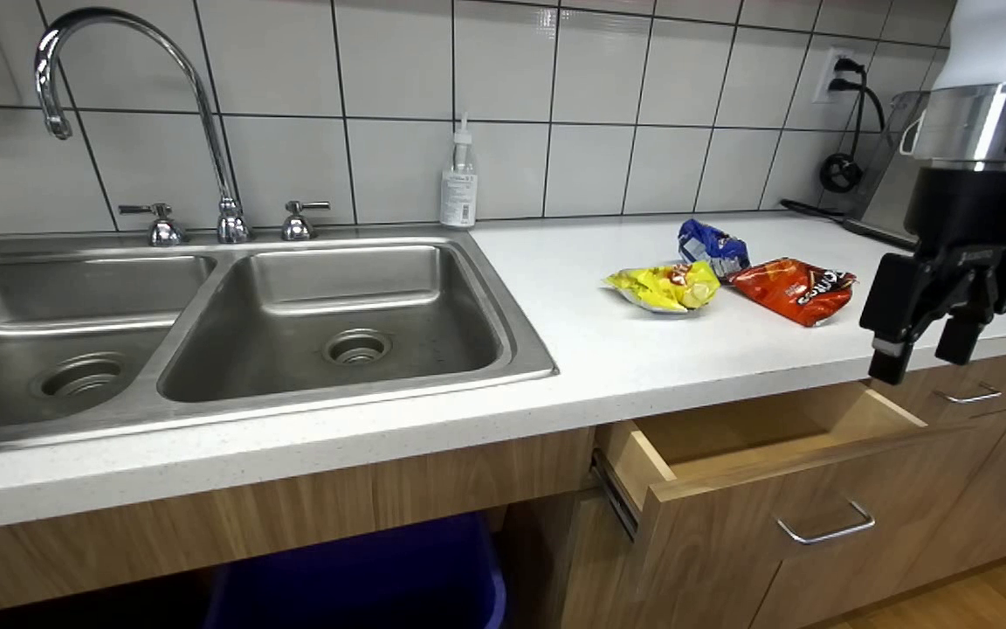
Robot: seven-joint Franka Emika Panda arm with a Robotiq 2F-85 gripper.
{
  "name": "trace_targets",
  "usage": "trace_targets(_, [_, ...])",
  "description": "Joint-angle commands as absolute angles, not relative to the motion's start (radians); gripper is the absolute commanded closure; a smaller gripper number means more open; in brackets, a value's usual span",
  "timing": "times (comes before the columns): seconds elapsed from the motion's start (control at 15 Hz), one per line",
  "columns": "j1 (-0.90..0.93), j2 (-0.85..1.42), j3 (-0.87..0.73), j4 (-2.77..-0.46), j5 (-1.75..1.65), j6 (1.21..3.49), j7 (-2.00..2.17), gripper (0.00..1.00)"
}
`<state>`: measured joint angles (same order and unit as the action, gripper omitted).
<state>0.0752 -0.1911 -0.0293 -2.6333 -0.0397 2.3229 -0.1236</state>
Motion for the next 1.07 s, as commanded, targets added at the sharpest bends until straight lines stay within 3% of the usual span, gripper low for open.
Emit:
trace_targets(0.0, [0.054, -0.15, -0.009, -2.621, -0.078, 2.365, -0.126, 0.0])
trace_targets(1.0, [0.047, 0.143, -0.007, -2.5, -0.038, 2.592, -0.16, 0.0])
